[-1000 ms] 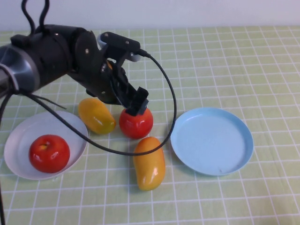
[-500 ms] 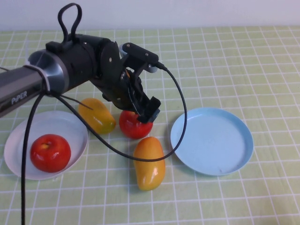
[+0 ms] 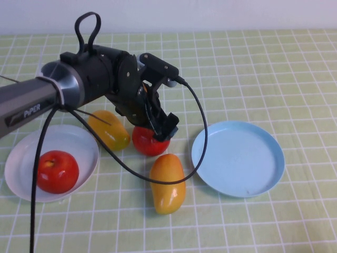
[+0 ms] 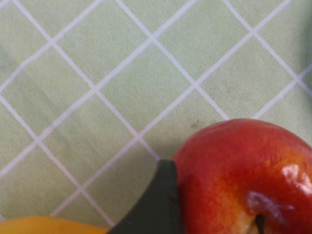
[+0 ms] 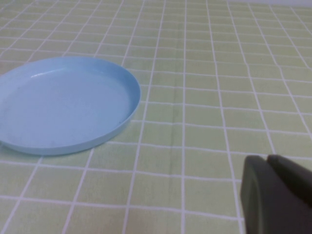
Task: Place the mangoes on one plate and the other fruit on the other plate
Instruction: Put one type of fruit in the left plate
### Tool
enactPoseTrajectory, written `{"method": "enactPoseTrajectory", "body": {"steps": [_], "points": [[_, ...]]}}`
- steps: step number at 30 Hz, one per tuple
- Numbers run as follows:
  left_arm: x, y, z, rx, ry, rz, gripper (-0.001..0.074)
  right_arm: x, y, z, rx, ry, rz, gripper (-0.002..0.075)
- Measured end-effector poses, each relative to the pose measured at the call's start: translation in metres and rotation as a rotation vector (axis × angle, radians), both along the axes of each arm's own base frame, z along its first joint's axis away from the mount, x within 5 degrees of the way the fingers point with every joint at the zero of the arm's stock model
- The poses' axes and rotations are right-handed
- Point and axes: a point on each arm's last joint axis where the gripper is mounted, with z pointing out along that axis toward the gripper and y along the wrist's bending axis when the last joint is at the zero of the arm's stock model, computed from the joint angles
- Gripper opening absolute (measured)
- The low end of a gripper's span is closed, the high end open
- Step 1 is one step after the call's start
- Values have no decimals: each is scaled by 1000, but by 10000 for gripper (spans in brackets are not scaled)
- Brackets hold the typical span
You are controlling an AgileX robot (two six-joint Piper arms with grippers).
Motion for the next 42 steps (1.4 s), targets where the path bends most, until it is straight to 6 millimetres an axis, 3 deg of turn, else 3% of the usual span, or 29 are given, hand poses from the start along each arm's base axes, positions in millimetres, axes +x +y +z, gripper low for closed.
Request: {"method": "enactPoseTrajectory", "body": {"steps": [10,15,22,25,28,32,35,37,42], "points": [[4,1,-3,3,3,5,665,0,0,0,0,0,0,-15],[4,3,-4,6,9,8,573,0,0,0,0,0,0,-15],[1,4,-2,17,29,6,572,0,0,0,0,0,0,-15],[-2,7,10,10,17,5,572,0,0,0,0,0,0,-15],[-11,12,39,-18,-33,4,572,0,0,0,0,0,0,-15],[-24,29,77,-41,-80,21,572,0,0,0,0,0,0,-15],[-29,52,93,-38,-49,86,572,0,0,0,0,0,0,-15],[-31,73,93,-28,2,161,572,0,0,0,0,0,0,-15],[-36,128,72,63,104,309,572,0,0,0,0,0,0,-15]]}}
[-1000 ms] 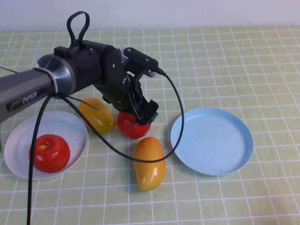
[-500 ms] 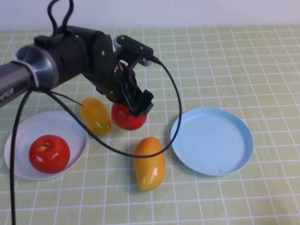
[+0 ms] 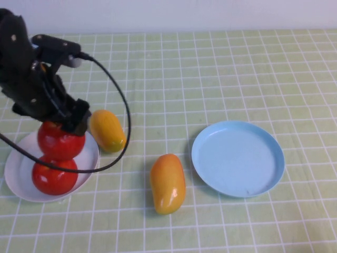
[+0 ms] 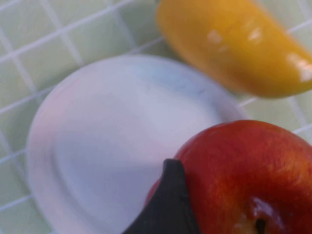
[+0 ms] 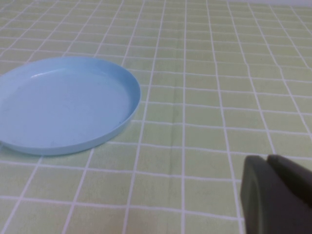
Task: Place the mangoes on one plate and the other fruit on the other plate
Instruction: Put one type of fruit in the left plate
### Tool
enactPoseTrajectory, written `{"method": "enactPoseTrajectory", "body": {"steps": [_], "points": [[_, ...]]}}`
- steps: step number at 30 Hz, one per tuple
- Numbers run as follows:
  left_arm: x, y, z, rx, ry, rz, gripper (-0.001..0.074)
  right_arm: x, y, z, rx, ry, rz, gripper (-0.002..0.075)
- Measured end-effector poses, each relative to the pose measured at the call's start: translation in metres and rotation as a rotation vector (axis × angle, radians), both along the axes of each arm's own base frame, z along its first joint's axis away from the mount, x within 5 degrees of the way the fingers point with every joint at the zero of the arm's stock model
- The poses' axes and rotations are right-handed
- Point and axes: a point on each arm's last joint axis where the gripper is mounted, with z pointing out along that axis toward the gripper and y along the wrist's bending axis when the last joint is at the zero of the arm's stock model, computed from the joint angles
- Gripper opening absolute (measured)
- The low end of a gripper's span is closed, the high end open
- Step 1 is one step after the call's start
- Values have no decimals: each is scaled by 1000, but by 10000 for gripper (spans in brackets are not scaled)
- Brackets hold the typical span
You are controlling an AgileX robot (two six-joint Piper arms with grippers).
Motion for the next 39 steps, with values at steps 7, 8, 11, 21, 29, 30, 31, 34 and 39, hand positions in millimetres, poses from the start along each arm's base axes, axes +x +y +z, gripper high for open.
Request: {"method": "enactPoseTrajectory", "body": {"steps": [7,8,11,21,29,30,31,34,39], "points": [[-1,58,-9,73,-79,158,571,0,0,0,0,0,0,-15],[0,63,-10,74,-88,173,571,0,0,0,0,0,0,-15],[3,68,-9,71,-121,189,571,0,0,0,0,0,0,-15],[24,60,-25,-25,-181,214,570,0,0,0,0,0,0,-15],[36,58,-53,-20,-117,217,570,0,0,0,0,0,0,-16],[37,58,-55,-25,-108,221,573,0,0,0,0,0,0,-15],[37,58,-57,-24,-104,221,585,0,0,0,0,0,0,-15],[38,56,-58,-45,-98,231,651,0,0,0,0,0,0,-15],[35,46,-54,-51,-110,204,668,0,0,0,0,0,0,-15]]}}
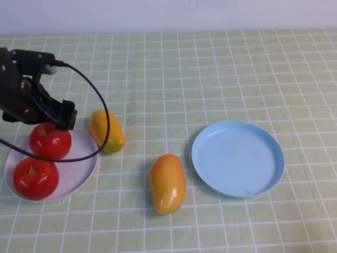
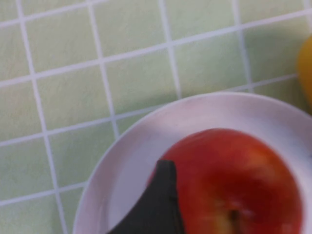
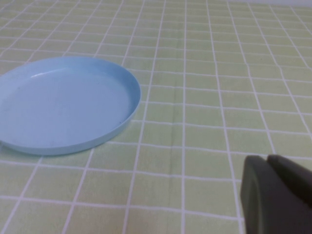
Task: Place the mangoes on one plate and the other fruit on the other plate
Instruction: Put one type of fruit in the left plate, then put another type of fruit in the right plate
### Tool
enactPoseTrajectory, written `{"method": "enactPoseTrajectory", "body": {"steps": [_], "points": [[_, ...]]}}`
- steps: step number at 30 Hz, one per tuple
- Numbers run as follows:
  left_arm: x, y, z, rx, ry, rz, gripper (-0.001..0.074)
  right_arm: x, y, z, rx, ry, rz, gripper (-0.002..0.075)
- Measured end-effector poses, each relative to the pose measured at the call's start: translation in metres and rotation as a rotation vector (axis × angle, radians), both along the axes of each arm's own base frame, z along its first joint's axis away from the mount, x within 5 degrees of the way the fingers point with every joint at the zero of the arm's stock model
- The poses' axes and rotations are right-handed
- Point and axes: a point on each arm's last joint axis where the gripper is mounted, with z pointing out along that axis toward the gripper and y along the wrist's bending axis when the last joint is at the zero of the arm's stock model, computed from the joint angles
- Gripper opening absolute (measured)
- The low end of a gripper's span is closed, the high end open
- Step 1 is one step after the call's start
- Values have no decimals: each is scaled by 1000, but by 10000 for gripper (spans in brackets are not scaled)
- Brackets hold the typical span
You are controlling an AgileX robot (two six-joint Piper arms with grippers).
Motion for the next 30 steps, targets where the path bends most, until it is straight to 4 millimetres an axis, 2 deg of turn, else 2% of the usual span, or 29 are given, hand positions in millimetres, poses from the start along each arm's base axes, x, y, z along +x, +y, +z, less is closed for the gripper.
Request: {"method": "enactPoseTrajectory", "body": {"steps": [4,8,10,11,13,15,17,19,23,27,30], "points": [[-8,-14,17,-6,-42,-40,668,0,0,0,0,0,0,-15],[-27,-31,46,-10,-105,-102,648,0,0,0,0,0,0,-15],[-42,-39,67,-20,-152,-138,554,0,0,0,0,0,0,-15],[-53,-42,81,-29,-190,-153,477,0,0,0,0,0,0,-15],[-72,-43,96,-40,-234,-174,281,0,0,0,0,1,0,-15],[-92,-40,109,-55,-277,-181,131,0,0,0,0,1,0,-15],[-113,-33,118,-58,-306,-183,61,0,0,0,0,1,0,-15],[-135,-25,122,-51,-319,-179,27,0,0,0,0,1,0,-15],[-174,-12,122,-65,-355,-158,6,0,0,0,0,1,0,-15],[-217,2,115,-119,-427,-114,2,0,0,0,0,1,0,-15],[-242,9,107,-189,-490,-71,1,0,0,0,0,1,0,-15]]}}
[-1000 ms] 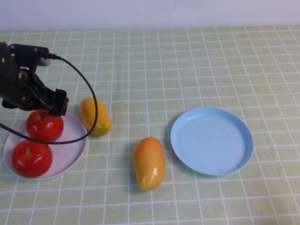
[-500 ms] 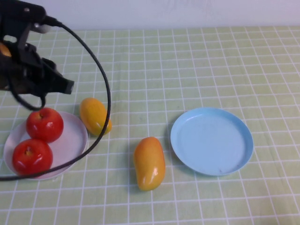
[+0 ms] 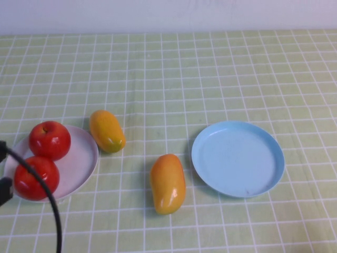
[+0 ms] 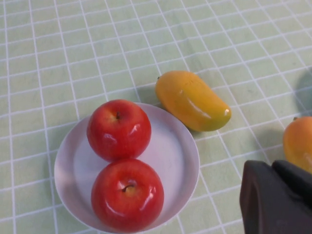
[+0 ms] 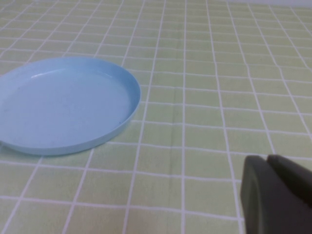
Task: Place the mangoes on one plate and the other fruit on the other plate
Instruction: Put another type of fruit in the right plate
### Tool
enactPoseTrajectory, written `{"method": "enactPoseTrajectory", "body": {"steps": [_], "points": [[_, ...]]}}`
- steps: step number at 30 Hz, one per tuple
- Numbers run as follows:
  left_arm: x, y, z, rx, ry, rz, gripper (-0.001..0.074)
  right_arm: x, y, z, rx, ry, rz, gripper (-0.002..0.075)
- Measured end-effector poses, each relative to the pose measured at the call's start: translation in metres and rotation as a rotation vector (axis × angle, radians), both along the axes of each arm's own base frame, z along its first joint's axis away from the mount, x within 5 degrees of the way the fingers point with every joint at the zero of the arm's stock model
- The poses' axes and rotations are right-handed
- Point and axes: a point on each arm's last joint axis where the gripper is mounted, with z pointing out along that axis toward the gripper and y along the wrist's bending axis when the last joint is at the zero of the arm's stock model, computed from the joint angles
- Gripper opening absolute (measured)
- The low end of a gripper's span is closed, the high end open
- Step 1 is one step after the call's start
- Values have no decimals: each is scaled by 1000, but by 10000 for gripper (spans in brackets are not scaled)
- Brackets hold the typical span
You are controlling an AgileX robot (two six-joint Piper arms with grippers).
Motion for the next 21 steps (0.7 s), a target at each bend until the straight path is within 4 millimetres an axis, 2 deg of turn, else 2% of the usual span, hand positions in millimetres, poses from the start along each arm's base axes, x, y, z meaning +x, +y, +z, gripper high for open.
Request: {"method": "enactPoseTrajectory", "body": {"steps": [4,7,14,21], "points": [[-25,9,-10,-35,-44,24,1,0,0,0,0,0,0,-15],[-35,13,-12,-40,-59,31,1,0,0,0,0,0,0,-15],[-38,15,-10,-32,-90,39,1,0,0,0,0,0,0,-15],[-31,14,-12,-30,-185,37,1,0,0,0,0,0,0,-15]]}}
